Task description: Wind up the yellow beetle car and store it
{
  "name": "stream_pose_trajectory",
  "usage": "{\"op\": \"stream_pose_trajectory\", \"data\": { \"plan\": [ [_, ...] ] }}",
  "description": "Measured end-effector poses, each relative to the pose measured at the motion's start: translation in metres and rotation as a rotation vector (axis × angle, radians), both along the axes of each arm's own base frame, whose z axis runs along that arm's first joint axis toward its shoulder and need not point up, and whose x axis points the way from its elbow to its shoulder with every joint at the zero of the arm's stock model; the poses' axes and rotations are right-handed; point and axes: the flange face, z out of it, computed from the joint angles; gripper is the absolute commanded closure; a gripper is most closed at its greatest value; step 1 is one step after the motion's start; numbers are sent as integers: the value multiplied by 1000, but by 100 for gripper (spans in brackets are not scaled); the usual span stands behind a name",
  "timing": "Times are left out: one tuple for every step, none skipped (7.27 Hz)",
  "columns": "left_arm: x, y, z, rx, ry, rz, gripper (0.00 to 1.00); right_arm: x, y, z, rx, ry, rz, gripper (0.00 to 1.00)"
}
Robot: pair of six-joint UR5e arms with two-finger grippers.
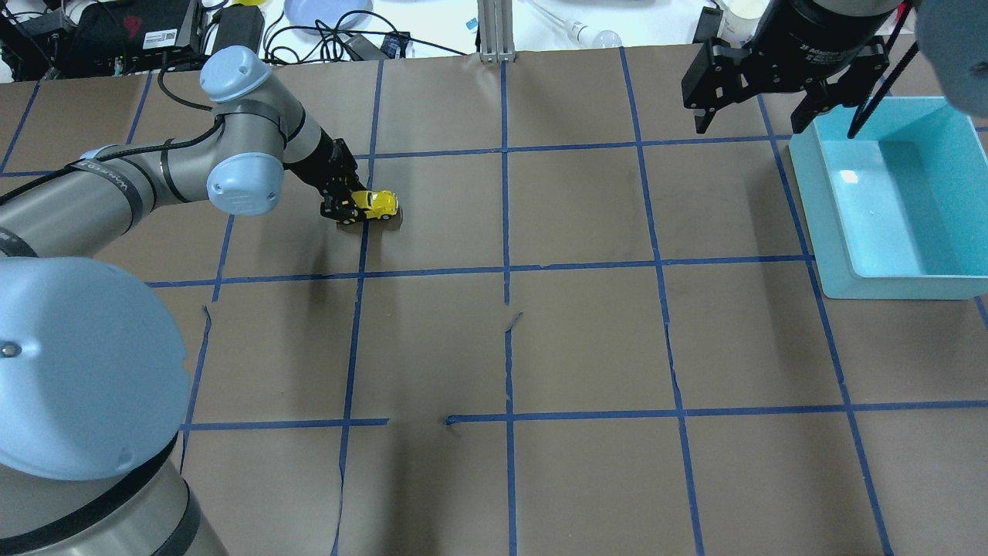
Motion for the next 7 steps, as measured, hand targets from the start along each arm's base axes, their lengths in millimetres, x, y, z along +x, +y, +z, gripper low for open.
{"op": "stream_pose_trajectory", "data": {
  "plan": [
    [6,-1,-2,1,-1,0,100,0,1,0,0,0,0,0],
    [12,0,-5,3,-2,-15,100,0,1,-1,2,1,0,0],
    [19,0,-7,5,-2,-22,100,0,2,-1,3,1,0,0],
    [29,-1,-7,7,-1,-15,100,0,2,-2,3,1,1,0],
    [38,-1,-7,8,-14,-16,100,0,2,-2,4,1,0,0],
    [46,-1,-9,10,-35,-26,100,0,2,-2,3,1,0,0],
    [54,-1,-10,13,-48,-30,100,0,2,-2,3,1,0,0]
  ]
}}
